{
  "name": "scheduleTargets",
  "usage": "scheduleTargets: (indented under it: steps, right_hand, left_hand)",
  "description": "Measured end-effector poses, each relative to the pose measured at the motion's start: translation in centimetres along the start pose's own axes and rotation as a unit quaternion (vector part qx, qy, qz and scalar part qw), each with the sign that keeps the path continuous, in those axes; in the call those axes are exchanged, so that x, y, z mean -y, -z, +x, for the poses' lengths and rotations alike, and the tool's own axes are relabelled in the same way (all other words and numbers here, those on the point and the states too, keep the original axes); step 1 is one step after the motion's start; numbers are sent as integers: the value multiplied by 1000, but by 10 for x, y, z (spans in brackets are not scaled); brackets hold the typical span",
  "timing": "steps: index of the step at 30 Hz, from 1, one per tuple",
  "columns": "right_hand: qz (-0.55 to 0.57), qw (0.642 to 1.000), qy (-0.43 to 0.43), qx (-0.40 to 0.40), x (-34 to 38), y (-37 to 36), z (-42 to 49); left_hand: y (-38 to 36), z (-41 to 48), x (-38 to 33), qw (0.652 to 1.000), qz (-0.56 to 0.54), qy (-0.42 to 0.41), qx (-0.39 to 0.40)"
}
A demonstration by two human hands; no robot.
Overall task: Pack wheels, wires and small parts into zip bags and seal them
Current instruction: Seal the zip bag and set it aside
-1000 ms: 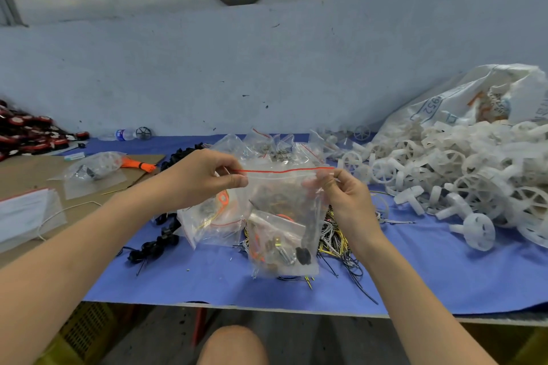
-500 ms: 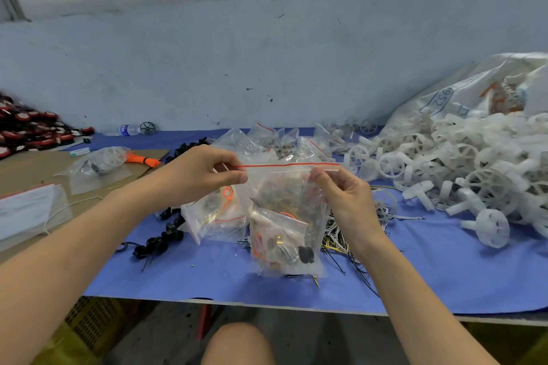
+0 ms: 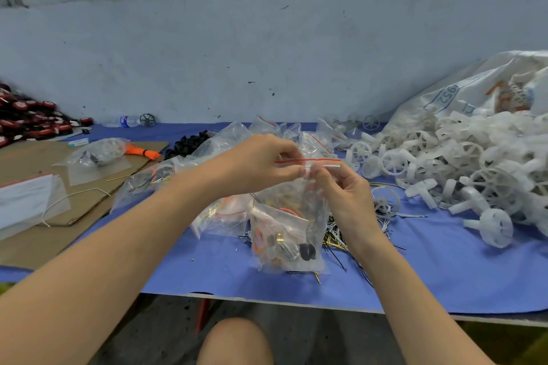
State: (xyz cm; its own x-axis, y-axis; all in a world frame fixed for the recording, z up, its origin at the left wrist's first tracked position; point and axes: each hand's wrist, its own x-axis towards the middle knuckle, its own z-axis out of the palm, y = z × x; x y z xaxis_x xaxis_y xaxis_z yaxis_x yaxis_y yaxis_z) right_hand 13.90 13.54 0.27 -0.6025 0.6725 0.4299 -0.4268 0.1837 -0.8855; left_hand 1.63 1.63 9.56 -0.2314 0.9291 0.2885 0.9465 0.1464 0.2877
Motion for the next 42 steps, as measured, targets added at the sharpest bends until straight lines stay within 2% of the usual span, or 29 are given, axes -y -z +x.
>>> scheduleTargets:
  steps: [8, 11, 15, 21, 32, 42]
  right_hand:
    - [-12, 1000, -7, -12, -3, 3, 1]
    - [-10, 1000, -16, -16, -3, 3, 1]
    - [-2, 999, -40, 17, -2, 3, -1]
    - [8, 999, -50, -9, -3, -1, -1]
    - [24, 999, -40, -7, -1, -2, -1]
    - [12, 999, -33, 3, 4, -5, 1]
  left_hand:
    - [-4, 1, -1, 999, 23, 3, -34]
    - [-2, 1, -2, 999, 29, 2, -28]
    - [1, 1, -4, 999, 38, -5, -11]
    - [3, 1, -5, 999, 48, -8, -2]
    - [2, 2, -8, 994, 110, -10, -1]
    - [0, 4, -3, 998, 59, -20, -7]
